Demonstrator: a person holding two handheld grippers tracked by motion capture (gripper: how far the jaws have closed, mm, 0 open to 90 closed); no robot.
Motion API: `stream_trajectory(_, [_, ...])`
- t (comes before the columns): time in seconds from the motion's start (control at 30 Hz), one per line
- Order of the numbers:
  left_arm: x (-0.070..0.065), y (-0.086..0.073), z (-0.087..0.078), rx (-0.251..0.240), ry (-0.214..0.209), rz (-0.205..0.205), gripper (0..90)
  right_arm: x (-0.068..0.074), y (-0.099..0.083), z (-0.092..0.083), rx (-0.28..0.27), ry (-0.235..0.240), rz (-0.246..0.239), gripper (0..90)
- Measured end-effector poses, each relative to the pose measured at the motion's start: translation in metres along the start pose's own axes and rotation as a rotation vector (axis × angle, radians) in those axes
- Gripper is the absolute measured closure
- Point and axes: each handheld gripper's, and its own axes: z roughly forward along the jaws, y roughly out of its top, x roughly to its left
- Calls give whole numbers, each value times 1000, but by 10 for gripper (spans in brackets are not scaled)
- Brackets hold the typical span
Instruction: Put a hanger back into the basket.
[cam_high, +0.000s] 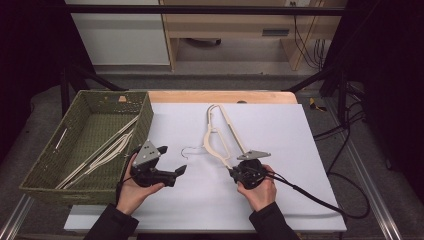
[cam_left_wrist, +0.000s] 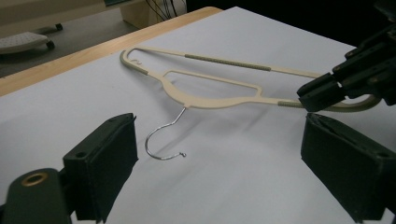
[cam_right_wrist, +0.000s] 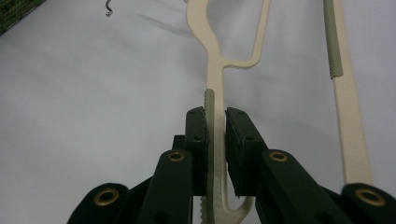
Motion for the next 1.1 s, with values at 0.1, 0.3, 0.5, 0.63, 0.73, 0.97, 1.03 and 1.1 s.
stream_trajectory(0.1, [4,4,13,32,-18,8,120,1,-1,-5,-1,5,1,800])
stream_trajectory(0.3, [10,7,44,131,-86,42,160,0,-7,-12,-3,19,-5,799])
stream_trajectory(0.5, [15,6,74,191,-113,62,238,-1,-11,-15,-9,26,-15,799])
stream_trajectory(0.63, [21,8,89,205,-113,68,298,0,-13,-17,-14,32,-10,799])
stream_trajectory(0.73, [27,6,101,220,-121,70,343,0,-14,-17,-16,31,-26,799])
stream_trajectory(0.97, [35,-6,120,268,-143,100,461,-1,-16,-18,-15,40,-34,798])
stream_trajectory(1.03, [36,-7,123,269,-149,109,497,-1,-16,-18,-13,40,-37,798])
stream_trajectory(1.1, [36,-10,127,268,-155,118,532,-1,-17,-18,-10,43,-37,799])
